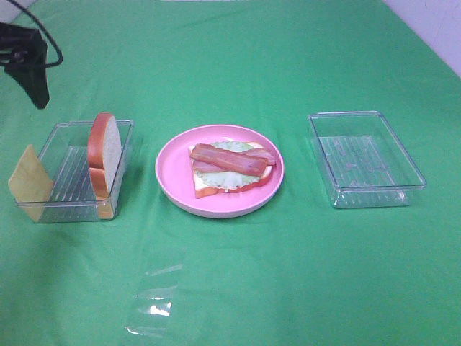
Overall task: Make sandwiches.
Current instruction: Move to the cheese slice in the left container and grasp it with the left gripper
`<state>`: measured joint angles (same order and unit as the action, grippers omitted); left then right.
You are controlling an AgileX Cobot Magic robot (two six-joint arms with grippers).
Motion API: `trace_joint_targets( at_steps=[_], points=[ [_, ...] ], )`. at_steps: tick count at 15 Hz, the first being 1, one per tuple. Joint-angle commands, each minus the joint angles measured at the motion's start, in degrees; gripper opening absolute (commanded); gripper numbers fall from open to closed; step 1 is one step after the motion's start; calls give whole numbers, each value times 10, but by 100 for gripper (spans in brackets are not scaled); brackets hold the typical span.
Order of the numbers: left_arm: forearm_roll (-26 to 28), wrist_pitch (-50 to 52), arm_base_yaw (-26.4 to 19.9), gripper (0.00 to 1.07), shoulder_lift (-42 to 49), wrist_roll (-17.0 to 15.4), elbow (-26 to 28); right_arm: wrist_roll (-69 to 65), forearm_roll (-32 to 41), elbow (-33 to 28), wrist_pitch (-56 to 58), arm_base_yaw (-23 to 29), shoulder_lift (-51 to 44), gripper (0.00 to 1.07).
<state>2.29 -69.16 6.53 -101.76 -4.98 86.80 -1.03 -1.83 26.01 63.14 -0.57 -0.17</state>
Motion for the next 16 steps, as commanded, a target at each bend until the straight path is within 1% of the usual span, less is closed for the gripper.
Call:
trace_joint_targets(
  at_steps=[1,4,7,10,11,12,13,14,15,16],
  points=[
    [2,52,-18,100,1,-6,-60,5,2,-1,-3,-4,-16,98],
    [8,123,-29,99,-34,-6,-108,5,2,-1,-3,-4,-16,98],
    [29,182,-29,98,-78,-6,-108,5,2,-1,-3,-4,-16,98],
    [30,197,-29,96,-108,-6,-108,5,2,-1,-3,-4,-16,98],
    [30,198,-29,92,-116,-6,-108,5,2,-1,-3,-4,-16,98],
    [30,200,-29,85,-119,-9,-108,5,2,-1,-3,-4,-16,98],
    [29,202,-29,76,-119,-13,-108,5,2,-1,-3,-4,-16,98],
    [21,204,-29,49,-119,-18,-108,5,2,-1,-3,-4,-16,98],
    [21,204,-29,42,-119,-18,-108,5,2,-1,-3,-4,-16,98],
    [21,204,-29,25,-119,-18,-108,5,2,-1,-3,-4,-16,98]
  ],
)
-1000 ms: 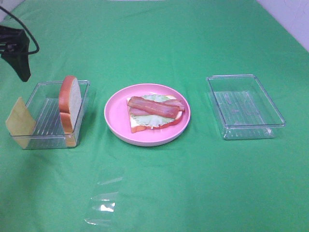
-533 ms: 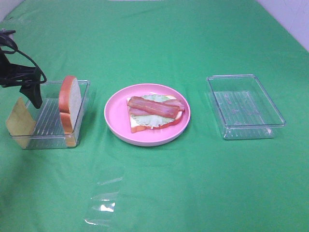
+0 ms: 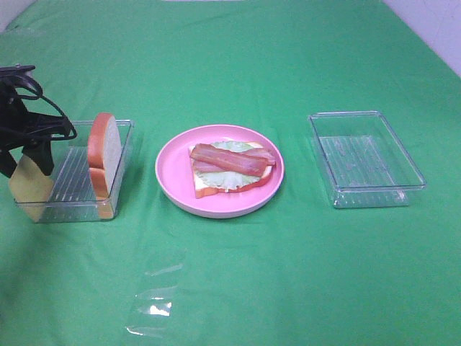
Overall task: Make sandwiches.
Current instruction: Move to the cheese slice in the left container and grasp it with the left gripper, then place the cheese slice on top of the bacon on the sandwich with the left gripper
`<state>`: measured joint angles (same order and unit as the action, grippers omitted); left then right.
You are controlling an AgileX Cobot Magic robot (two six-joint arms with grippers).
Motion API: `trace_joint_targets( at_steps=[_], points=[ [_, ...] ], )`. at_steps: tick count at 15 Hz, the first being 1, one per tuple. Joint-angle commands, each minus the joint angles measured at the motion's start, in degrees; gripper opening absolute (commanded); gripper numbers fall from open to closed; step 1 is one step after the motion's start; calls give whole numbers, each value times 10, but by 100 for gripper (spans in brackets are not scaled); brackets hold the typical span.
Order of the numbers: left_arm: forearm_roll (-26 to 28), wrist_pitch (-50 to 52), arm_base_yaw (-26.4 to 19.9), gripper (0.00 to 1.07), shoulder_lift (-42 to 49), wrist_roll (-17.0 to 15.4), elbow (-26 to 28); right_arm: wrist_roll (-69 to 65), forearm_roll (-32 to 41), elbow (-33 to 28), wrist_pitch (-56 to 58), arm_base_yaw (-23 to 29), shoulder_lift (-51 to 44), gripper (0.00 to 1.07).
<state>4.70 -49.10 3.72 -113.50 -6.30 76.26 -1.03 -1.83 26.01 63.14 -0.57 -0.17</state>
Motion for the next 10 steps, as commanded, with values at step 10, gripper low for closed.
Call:
trace_joint_targets(
  at_steps=[10],
  points=[
    [10,-32,-1,0,56,-1,49,5,2,-1,-3,-4,-16,98]
  ],
)
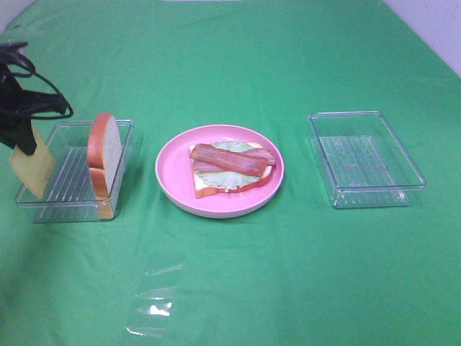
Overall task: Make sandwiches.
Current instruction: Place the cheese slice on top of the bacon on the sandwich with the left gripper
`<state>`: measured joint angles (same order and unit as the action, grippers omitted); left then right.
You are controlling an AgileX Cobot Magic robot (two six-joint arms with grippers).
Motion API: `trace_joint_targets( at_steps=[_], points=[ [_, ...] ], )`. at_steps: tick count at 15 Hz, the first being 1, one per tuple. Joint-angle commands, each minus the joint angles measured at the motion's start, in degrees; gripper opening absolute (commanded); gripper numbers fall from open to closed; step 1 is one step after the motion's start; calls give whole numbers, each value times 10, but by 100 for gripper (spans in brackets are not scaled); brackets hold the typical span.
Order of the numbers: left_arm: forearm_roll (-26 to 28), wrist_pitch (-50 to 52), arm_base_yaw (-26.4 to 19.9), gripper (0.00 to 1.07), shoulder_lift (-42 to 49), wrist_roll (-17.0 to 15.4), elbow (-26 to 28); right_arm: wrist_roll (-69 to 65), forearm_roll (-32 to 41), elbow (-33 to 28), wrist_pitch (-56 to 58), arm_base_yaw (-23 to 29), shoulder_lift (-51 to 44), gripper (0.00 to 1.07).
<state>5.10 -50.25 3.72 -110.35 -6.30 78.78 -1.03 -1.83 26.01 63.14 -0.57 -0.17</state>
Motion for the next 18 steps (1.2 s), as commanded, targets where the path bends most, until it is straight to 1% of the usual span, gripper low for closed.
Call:
trace_joint_targets(
  at_steps=[1,3,4,5,6,7,8,10,11,14,18],
  points=[
    [6,-32,-1,0,37,-1,47,5,2,-1,-3,-4,-16,98],
    [22,-40,1,0,61,-1,99,5,2,-1,-3,-4,-16,98],
    [43,-38,3,0,70,-1,124,5,2,-1,-3,-4,-16,98],
    [55,-36,5,0,71,-1,132,5,2,-1,-3,-4,-16,98],
    [83,-36,14,0,70,-1,153,5,2,-1,-3,-4,-16,98],
    [109,-28,29,0,69,5,162,5,2,-1,-3,-4,-16,98],
    [139,-9,43,0,69,20,162,5,2,-1,-3,-4,-16,98],
    [204,14,81,0,59,63,162,5,2,-1,-3,-4,-16,98],
    [261,19,105,0,42,85,162,5,2,-1,-3,-4,-16,98],
    [363,28,151,0,-5,129,162,5,2,-1,-3,-4,-16,98],
    [445,42,189,0,-74,175,162,5,2,-1,-3,-4,-16,98]
  ],
)
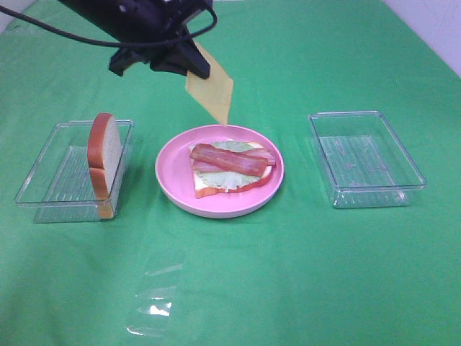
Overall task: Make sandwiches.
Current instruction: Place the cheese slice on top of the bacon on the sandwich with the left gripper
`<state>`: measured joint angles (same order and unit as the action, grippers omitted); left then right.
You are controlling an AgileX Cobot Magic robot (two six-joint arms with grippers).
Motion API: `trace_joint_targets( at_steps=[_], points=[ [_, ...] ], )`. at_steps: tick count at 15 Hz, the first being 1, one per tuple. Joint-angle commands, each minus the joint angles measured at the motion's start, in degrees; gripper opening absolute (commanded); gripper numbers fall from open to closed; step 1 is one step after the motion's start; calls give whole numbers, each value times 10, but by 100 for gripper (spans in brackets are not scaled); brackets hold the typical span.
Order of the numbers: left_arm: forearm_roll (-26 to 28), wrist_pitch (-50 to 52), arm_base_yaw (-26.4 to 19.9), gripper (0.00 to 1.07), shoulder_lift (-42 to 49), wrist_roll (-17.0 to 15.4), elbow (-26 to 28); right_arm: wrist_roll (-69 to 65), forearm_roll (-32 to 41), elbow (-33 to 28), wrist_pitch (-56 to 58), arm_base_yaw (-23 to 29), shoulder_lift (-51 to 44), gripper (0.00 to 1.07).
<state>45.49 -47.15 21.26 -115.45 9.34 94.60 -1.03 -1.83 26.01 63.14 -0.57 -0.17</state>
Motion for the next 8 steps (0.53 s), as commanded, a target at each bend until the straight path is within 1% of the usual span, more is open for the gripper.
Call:
trace_joint_targets(
  at_steps=[1,5,8],
  points=[
    [61,13,28,0,-62,30,3,5,2,-1,-3,-4,-16,98],
    [62,28,31,0,-111,30,3,4,2,-1,-3,-4,-16,98],
    [54,53,31,0,-126,29,3,4,2,-1,-3,-4,-16,98]
  ],
)
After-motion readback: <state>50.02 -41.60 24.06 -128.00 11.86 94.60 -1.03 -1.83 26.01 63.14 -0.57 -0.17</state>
